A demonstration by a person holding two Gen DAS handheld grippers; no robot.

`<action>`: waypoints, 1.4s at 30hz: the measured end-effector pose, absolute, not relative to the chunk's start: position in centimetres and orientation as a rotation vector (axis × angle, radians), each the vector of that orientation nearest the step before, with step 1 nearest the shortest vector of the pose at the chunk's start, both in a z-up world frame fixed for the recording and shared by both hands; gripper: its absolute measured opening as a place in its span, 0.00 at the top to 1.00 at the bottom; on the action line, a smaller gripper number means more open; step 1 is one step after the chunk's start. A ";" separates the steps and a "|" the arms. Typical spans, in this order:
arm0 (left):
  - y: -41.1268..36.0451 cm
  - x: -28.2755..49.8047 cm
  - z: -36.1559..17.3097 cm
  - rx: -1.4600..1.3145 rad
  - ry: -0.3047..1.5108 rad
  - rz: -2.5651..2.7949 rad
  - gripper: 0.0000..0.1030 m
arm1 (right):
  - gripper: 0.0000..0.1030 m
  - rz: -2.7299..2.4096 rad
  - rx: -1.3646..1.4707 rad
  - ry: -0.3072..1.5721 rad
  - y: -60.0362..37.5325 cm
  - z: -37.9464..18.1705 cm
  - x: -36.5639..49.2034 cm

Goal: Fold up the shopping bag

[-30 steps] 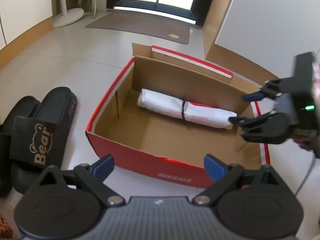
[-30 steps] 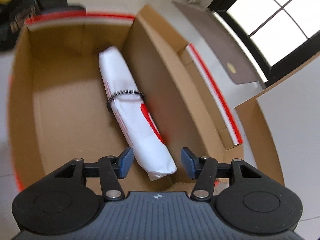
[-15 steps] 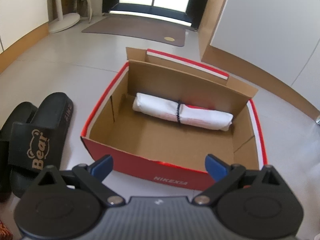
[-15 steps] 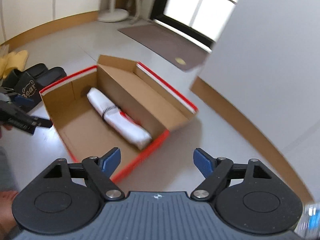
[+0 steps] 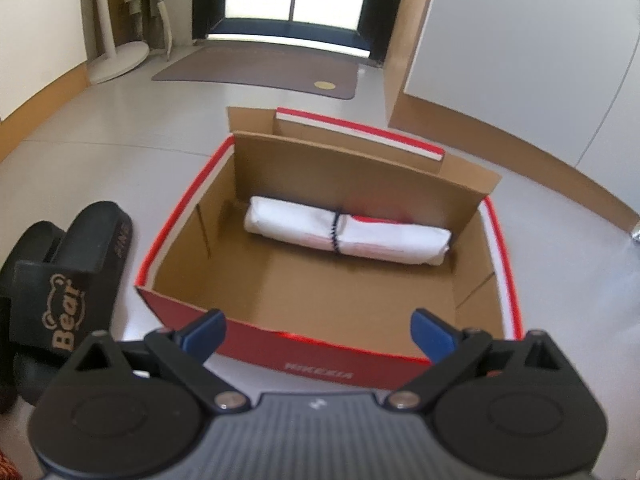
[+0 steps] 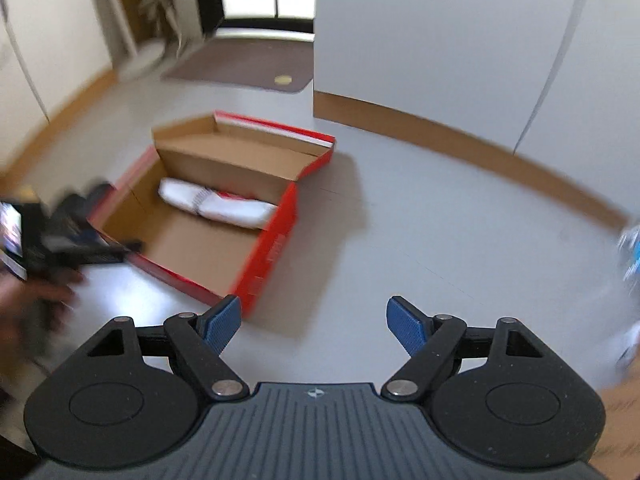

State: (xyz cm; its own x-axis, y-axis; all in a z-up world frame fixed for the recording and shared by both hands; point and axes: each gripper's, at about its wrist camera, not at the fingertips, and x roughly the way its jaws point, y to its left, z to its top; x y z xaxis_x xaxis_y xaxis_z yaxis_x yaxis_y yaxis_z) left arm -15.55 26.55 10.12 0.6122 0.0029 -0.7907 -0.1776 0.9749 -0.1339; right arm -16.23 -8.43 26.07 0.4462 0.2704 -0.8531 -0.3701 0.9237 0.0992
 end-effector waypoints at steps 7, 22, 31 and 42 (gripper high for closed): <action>24.8 -15.9 9.3 -0.187 0.948 0.069 0.02 | 0.19 0.316 0.098 1.241 -13.4 25.2 -17.5; 19.7 -15.4 16.7 -0.124 0.952 -0.083 0.02 | 0.17 0.126 0.281 1.211 -19.0 29.3 -20.0; 18.6 -16.5 26.9 -0.067 0.881 -0.086 0.02 | 0.10 0.380 0.311 1.133 -17.0 33.3 -21.1; 13.0 -21.3 38.7 -0.009 0.807 -0.131 0.01 | 0.00 0.385 0.233 0.968 -15.7 38.8 -23.6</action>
